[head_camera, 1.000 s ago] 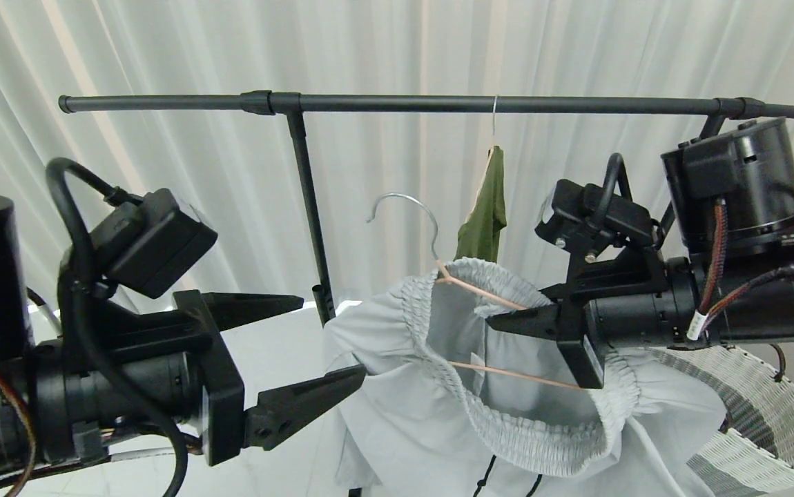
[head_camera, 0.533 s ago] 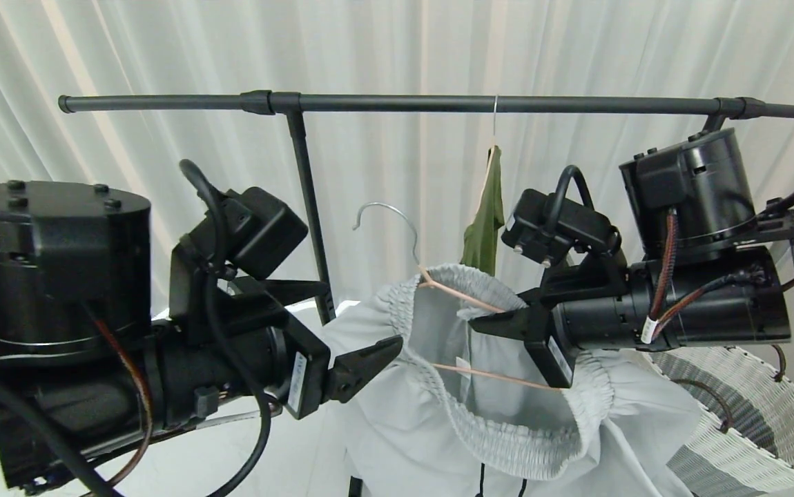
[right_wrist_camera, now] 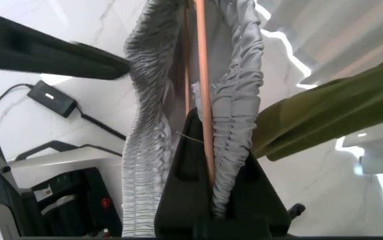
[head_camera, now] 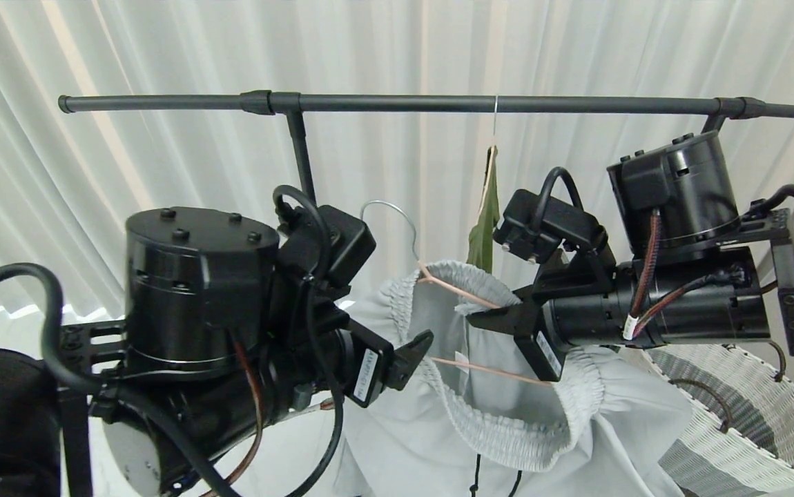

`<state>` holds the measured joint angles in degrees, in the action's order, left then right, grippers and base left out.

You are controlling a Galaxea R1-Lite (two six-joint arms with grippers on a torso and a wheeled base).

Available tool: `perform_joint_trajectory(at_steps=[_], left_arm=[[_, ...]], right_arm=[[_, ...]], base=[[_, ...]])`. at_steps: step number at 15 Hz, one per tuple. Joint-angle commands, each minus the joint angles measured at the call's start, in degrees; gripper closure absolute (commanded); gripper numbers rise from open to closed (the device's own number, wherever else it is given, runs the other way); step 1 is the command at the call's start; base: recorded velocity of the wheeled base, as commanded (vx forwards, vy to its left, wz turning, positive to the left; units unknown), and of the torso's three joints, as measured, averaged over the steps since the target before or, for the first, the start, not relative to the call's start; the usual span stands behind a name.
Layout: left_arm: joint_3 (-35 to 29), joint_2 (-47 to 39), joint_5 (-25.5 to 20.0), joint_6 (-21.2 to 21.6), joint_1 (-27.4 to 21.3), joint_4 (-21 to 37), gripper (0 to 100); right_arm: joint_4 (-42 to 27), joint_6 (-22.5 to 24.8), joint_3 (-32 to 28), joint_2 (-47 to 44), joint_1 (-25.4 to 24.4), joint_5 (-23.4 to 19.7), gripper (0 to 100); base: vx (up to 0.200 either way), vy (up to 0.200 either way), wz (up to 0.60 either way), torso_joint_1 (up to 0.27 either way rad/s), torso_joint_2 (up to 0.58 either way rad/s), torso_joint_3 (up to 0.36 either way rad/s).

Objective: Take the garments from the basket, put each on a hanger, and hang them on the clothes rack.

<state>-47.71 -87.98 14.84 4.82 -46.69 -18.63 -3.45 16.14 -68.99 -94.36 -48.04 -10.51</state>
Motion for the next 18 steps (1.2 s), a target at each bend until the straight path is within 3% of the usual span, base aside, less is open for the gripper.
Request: perform_joint_trajectory(at_steps=[1, 3, 4, 9, 14, 18], left_arm=[[-0.5, -3.8, 1.5, -0.2, 0.1, -0.4, 0], [0.3, -3.5, 2.0, -0.2, 0.2, -0.4, 0], [1.0, -3.4, 2.1, -0.2, 0.4, -0.4, 100], [4.1, 0.2, 2.1, 0.3, 3.7, -1.4, 100], [5.4, 3.9, 1.7, 2.8, 10.4, -1.4, 100], [5.4, 4.0, 0.6, 2.8, 7.1, -1.4, 100]], right_arm=[[-0.1, 0.0, 0.1, 0.4, 0.1, 0.0, 100], [-0.2, 0.0, 0.1, 0.6, 0.1, 0.0, 100], [-0.2, 0.0, 0.1, 0.7, 0.2, 0.0, 100], [-2.2, 0.2, 1.0, 2.4, 1.7, 0.3, 100], [-3.2, 0.3, 3.6, 5.3, 1.7, 0.3, 100], [-2.7, 0.2, 3.0, 5.0, 1.5, 0.3, 100]], base=[[0.000, 0.000, 0.00, 0.000, 0.00, 0.000], [0.000, 0.000, 0.00, 0.000, 0.00, 0.000], [0.000, 0.000, 0.00, 0.000, 0.00, 0.000], [0.000, 0.000, 0.00, 0.000, 0.00, 0.000], [0.000, 0.000, 0.00, 0.000, 0.00, 0.000], [0.000, 0.000, 0.00, 0.000, 0.00, 0.000]])
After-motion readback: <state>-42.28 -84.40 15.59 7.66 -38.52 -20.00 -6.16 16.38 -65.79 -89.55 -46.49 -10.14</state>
